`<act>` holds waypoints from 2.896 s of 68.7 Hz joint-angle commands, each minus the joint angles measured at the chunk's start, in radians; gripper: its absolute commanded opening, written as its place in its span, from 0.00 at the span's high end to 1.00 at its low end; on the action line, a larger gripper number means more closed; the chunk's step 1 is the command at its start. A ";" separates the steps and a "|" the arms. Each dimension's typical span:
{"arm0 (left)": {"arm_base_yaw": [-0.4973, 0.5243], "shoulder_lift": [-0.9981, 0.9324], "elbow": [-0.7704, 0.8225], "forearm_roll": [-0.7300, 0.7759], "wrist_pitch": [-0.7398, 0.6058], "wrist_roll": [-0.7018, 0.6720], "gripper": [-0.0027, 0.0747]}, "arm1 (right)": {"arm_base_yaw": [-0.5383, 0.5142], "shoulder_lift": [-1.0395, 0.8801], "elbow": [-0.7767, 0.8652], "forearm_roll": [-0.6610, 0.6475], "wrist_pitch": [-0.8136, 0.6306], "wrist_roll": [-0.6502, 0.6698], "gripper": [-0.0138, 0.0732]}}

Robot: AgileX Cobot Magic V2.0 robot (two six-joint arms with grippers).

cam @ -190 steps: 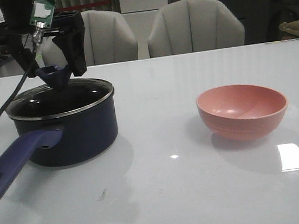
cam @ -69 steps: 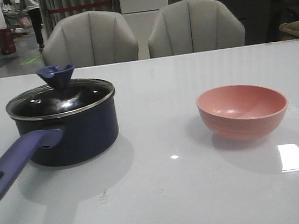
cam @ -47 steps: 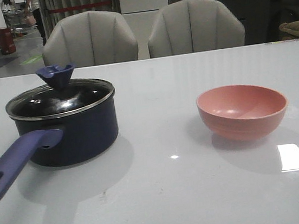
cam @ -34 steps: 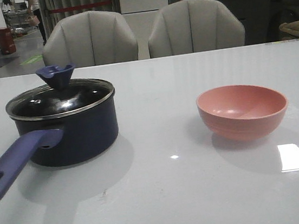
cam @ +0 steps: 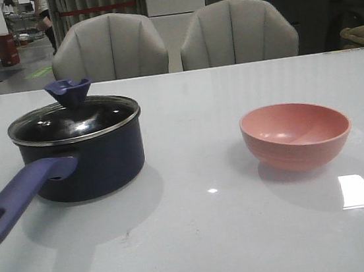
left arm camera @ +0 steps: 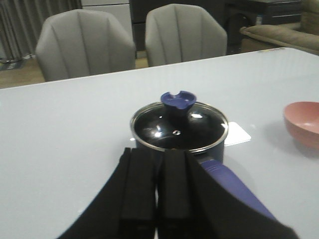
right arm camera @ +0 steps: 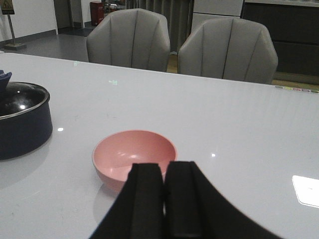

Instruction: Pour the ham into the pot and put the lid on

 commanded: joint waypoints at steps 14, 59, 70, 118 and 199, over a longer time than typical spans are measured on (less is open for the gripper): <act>0.224 -0.106 0.167 0.020 -0.220 -0.084 0.82 | 0.001 0.011 -0.030 0.001 -0.084 -0.012 0.66; 0.260 -0.128 0.303 0.066 -0.345 -0.211 0.82 | 0.001 0.011 -0.030 0.001 -0.084 -0.012 0.66; 0.260 -0.128 0.303 0.066 -0.345 -0.211 0.82 | 0.001 0.011 -0.030 0.001 -0.084 -0.012 0.66; 0.260 -0.128 0.303 0.066 -0.345 -0.211 0.82 | 0.001 0.011 -0.027 0.001 -0.085 -0.012 0.66; 0.260 -0.128 0.303 0.066 -0.345 -0.211 0.82 | -0.122 -0.072 0.161 -0.216 -0.239 0.241 0.66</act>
